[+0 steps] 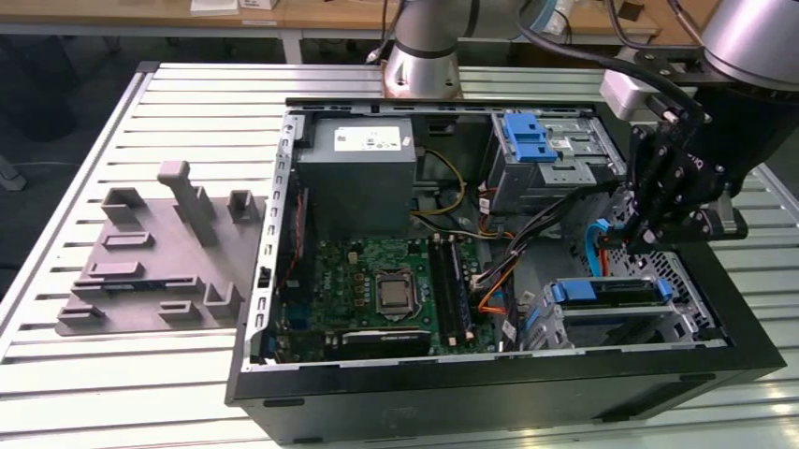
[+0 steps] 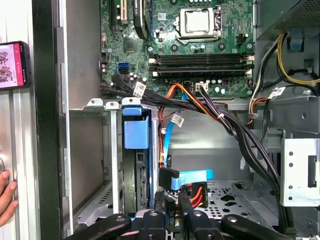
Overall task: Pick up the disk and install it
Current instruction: 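Insert the first disk wire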
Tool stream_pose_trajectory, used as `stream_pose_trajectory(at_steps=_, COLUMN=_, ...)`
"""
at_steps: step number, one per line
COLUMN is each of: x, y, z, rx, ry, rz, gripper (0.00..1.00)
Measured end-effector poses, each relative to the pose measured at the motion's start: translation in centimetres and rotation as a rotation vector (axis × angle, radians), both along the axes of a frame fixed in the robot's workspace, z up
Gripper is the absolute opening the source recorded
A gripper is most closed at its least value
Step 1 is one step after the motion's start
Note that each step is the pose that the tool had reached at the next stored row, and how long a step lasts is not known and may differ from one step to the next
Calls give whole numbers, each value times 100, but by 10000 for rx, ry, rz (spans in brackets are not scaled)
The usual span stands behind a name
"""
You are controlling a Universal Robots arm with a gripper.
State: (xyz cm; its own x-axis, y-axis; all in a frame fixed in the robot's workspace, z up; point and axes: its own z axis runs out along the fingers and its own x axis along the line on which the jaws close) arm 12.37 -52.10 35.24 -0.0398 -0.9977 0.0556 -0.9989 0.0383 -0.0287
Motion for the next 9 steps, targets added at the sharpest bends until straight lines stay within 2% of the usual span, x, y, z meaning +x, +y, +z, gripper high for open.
stream_pose_trajectory(at_steps=2, x=0, y=0, z=-3, rx=-6, ry=-3, rz=1, gripper=23)
stream_pose_trajectory(at_steps=3, x=0, y=0, z=-3, rx=-7, ry=-4, rz=1, gripper=17)
stream_pose_trajectory(at_steps=5, x=2, y=0, z=-5, rx=-5, ry=5, rz=0, gripper=16)
stream_pose_trajectory(at_steps=9, x=11, y=-4, z=-6, rx=-11, ry=108, rz=1, gripper=16)
